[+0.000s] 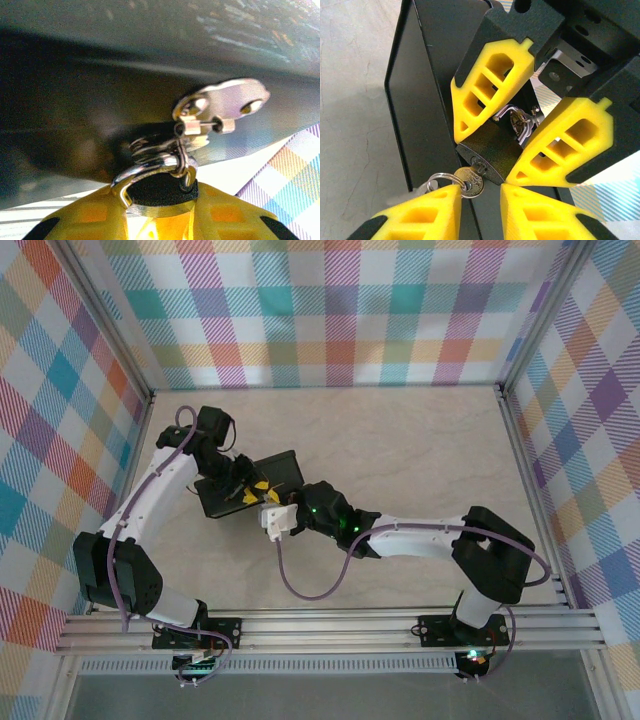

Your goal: Unlock the padlock with the key

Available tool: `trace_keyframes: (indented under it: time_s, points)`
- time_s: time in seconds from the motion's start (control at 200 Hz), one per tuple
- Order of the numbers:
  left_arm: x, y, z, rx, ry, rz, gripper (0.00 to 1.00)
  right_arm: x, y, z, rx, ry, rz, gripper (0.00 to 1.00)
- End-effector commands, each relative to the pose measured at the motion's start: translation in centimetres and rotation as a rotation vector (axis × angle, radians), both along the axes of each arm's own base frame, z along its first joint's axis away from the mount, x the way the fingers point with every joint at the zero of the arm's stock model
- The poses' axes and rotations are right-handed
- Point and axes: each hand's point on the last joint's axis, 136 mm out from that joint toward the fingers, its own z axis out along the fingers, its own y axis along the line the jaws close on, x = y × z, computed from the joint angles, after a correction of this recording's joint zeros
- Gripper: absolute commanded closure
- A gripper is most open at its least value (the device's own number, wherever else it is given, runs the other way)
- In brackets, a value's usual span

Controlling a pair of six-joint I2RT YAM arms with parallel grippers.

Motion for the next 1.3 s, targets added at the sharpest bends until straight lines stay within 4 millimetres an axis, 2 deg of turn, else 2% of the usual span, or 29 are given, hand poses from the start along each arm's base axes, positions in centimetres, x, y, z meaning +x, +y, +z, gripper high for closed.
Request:
trace_keyframes:
  time_s: [0.0,0.31,0.66,0.845,1.065,1.195,1.295]
  points:
    - [0.6,-0.5,2.7,-0.059,-0.08,-0.014,1.0,-0.5,1.4,1.4,0.04,-0.006,0.049,0.73]
    - [0.8,-0.5,2.9,-0.062,-0.082,-0.012,1.0,-0.9,1.1,0.8,0.054,0.048,0.079,0.75]
    - [0.7,-0.6,3.2,-0.072,-0.088,-0.012,1.0,0.7,0.7,-0.5,0.02,0.044,0.047,0.74]
    - [0.6,-0.8,3.2,-0.079,-0.089,-0.019,1.0,1.0,0.9,-0.3,0.032,0.051,0.045,0.75]
    - [0.4,-0.8,3.5,-0.089,-0.098,-0.022,1.0,1.6,1.4,-1.0,0.008,0.022,0.034,0.74]
    - [0.4,-0.8,3.7,-0.09,-0.103,-0.023,1.0,2.6,1.2,-1.2,-0.002,-0.019,0.004,0.71]
    - [0.4,-0.8,3.7,-0.086,-0.102,-0.024,1.0,3.2,0.7,-0.9,0.011,-0.03,-0.022,0.73]
